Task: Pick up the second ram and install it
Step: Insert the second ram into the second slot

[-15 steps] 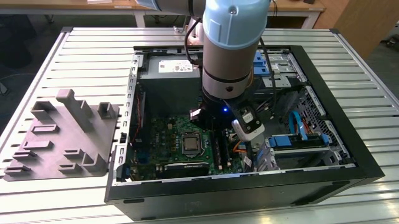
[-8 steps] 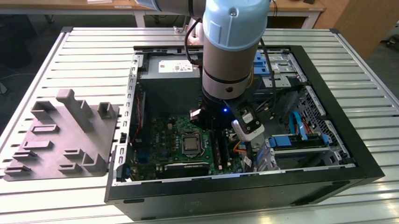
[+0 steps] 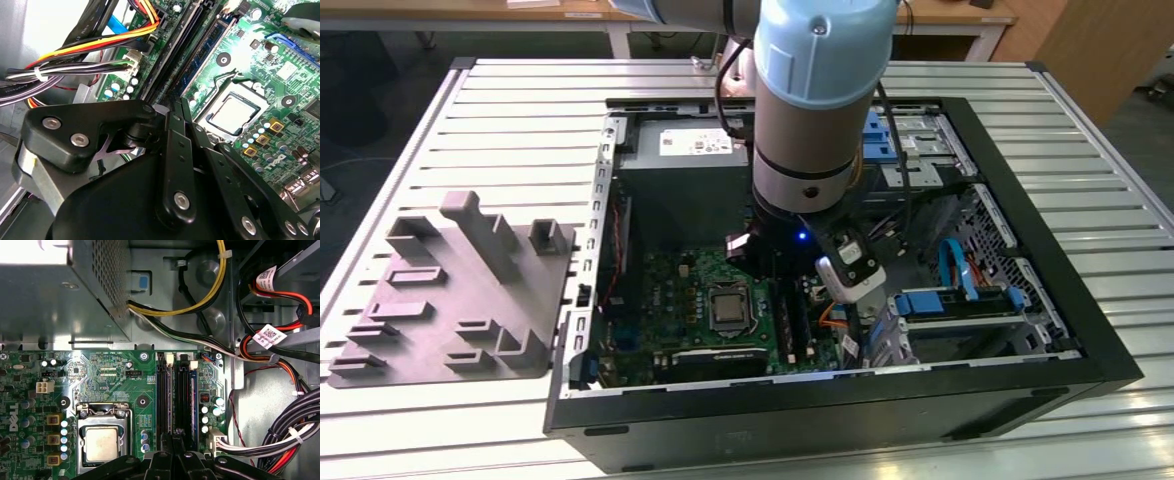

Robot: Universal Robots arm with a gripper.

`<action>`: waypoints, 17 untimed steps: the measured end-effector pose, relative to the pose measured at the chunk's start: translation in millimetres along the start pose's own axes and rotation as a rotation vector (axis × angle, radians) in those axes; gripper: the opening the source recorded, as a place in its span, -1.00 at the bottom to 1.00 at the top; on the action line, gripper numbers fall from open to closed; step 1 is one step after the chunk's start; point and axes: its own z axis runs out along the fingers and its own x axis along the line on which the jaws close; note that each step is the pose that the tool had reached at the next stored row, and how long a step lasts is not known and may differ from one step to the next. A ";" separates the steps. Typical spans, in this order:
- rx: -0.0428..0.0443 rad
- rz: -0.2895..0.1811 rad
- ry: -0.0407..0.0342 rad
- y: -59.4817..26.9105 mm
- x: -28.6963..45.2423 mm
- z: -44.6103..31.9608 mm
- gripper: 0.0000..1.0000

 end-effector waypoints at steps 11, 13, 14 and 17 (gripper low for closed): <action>0.0005 0.000 0.0002 -0.3 0.2 3.7 -0.77; 0.0003 0.000 0.0001 -0.3 0.2 3.9 -0.77; 0.0001 0.000 0.0001 -0.3 0.2 4.3 -0.77; -0.0010 0.000 0.0002 -0.4 0.3 5.1 -0.77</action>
